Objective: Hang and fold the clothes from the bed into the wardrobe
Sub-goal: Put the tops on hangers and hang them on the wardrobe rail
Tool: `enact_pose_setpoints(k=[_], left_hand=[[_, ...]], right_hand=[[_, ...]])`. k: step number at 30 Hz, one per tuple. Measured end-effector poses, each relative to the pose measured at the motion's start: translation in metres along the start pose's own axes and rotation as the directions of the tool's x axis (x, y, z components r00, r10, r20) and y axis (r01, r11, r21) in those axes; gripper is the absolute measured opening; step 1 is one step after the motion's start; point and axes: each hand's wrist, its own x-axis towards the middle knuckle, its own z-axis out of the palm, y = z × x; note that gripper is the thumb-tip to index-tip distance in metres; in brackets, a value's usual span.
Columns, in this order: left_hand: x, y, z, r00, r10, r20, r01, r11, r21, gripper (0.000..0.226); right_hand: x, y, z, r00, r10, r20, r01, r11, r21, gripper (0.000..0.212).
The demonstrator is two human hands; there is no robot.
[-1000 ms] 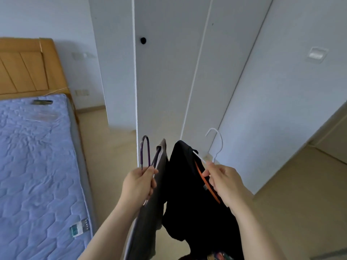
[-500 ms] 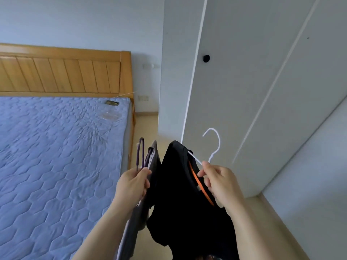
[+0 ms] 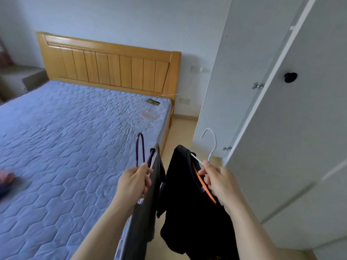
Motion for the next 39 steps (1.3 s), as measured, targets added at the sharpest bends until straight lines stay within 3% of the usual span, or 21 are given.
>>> enact_pose_setpoints(k=[18,30,39], left_hand=[[0.226,0.069,0.015,0.991,-0.003,0.134,-0.007,0.997,0.077,0.032],[0.352,0.131,0.105,0.981,0.036,0.192,-0.053,0.995,0.086,0.039],[0.456,0.157,0.179,0.951,0.048,0.307,-0.09,0.988,0.125,0.041]], right_hand=[[0.193,-0.061,0.047,0.988,0.032,-0.152,-0.028,0.999,0.028,0.041],[0.348,-0.085,0.018,0.983,0.066,-0.173,-0.045,0.991,0.125,0.043],[0.451,-0.096,-0.015,0.955,0.119,-0.27,-0.084,0.987,0.138,0.042]])
